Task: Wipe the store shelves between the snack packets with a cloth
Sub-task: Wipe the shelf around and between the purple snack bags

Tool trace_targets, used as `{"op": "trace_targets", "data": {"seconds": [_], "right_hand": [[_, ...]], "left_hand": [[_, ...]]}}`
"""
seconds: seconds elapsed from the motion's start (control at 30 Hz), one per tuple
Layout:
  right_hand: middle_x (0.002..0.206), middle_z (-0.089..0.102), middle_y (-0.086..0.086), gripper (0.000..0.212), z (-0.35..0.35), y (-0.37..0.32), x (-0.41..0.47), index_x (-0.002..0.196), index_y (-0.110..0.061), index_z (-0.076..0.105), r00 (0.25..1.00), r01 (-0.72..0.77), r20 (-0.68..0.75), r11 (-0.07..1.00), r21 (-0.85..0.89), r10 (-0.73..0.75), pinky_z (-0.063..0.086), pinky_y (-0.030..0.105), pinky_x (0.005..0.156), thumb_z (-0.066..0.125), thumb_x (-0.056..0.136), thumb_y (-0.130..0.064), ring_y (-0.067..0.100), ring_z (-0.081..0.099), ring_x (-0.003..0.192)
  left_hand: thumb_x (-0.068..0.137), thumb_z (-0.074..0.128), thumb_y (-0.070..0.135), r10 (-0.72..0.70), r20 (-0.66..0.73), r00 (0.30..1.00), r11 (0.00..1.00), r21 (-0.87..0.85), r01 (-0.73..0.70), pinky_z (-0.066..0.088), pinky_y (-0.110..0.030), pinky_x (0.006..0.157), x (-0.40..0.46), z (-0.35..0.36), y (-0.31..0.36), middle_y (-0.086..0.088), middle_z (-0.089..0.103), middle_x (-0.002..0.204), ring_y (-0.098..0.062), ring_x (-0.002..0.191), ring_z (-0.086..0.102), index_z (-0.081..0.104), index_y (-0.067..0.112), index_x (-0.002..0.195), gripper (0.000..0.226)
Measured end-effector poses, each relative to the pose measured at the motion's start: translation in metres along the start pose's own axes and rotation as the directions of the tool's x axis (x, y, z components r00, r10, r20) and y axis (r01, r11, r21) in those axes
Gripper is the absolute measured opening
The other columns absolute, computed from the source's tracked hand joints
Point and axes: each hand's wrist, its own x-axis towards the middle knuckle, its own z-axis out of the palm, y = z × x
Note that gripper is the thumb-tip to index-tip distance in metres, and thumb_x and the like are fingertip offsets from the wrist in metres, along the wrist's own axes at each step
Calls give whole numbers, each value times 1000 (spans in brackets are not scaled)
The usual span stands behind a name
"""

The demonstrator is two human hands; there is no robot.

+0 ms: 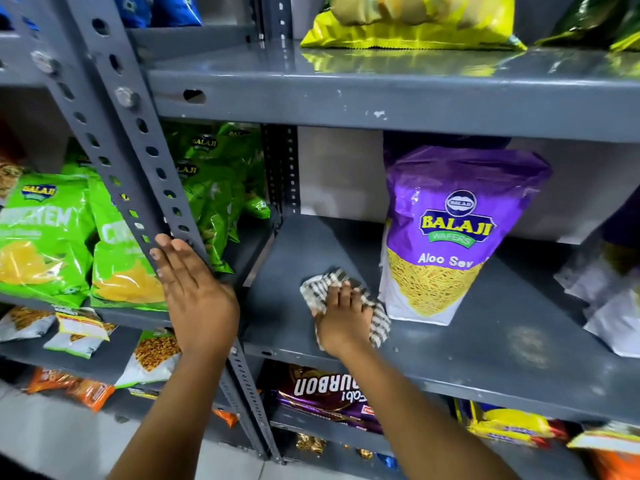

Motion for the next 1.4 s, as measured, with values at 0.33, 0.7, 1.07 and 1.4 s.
{"op": "trace_targets", "data": {"seconds": [0.33,0.7,1.07,1.4], "right_hand": [[100,77,-1,61,30,85,-89,100,-22,73,959,120,-241,984,-133,-150,59,32,66,78,43,-43,17,73,87],[94,78,-2,52,3,234,-133,97,-20,68,915,-106,-400,990,-92,61,58,31,64,77,46,-26,17,73,82],[91,77,-13,69,-11,237,-119,95,-33,70,912,40,-403,995,-92,-74,60,29,67,87,30,-14,12,74,85],[158,16,7,53,-129,289,41,144,-26,26,991,23,-133,1000,14,-21,12,49,117,43,95,-34,33,8,145]], "left_hand": [[77,42,18,34,336,941,999,-47,-20,24,-60,105,-78,6,64,-43,20,141,-53,129,19,16,-15,135,72],[88,14,36,-5,699,715,998,-42,48,4,-43,115,-122,72,173,-19,7,154,-31,142,5,8,-2,143,67],[95,29,31,-94,652,752,996,59,74,12,-45,114,-128,81,183,-15,17,154,-28,141,13,18,3,142,56],[96,22,36,-121,638,761,993,80,91,9,-40,116,-126,82,184,-9,13,156,-23,142,9,12,8,145,57]]}}
